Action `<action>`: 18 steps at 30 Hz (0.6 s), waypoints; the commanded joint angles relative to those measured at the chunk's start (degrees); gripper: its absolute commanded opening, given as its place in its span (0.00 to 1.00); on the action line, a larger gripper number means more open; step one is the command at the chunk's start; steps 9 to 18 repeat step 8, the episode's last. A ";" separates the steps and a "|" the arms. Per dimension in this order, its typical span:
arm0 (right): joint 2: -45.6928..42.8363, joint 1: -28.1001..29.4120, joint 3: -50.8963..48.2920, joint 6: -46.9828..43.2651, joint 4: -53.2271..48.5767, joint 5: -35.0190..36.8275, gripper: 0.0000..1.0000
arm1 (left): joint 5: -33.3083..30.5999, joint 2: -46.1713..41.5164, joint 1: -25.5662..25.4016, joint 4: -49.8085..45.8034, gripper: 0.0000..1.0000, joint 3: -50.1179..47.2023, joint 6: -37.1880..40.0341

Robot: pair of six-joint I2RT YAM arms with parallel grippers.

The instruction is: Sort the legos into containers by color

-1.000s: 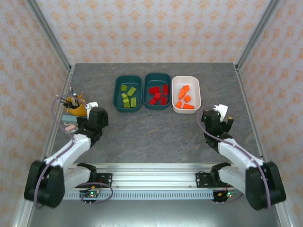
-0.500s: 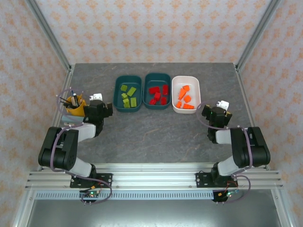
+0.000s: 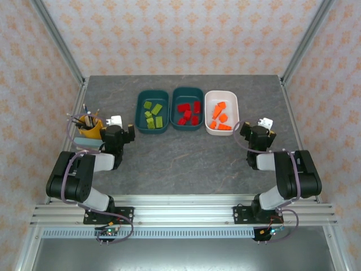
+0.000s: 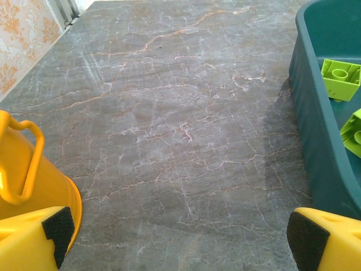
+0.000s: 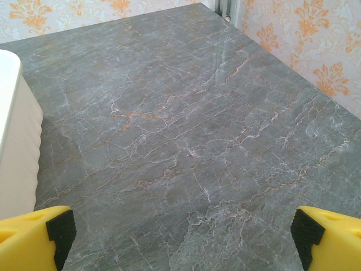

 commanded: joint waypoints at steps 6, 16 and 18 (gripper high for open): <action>0.72 0.27 2.15 -1.23 -0.56 -1.62 0.99 | -0.46 -0.07 0.39 2.36 1.00 0.79 0.41; 0.42 0.31 1.84 -1.44 -0.10 -2.21 0.99 | -0.45 -0.06 0.37 2.30 1.00 0.79 0.34; 0.42 0.31 1.84 -1.44 -0.10 -2.21 0.99 | -0.45 -0.06 0.37 2.30 1.00 0.79 0.34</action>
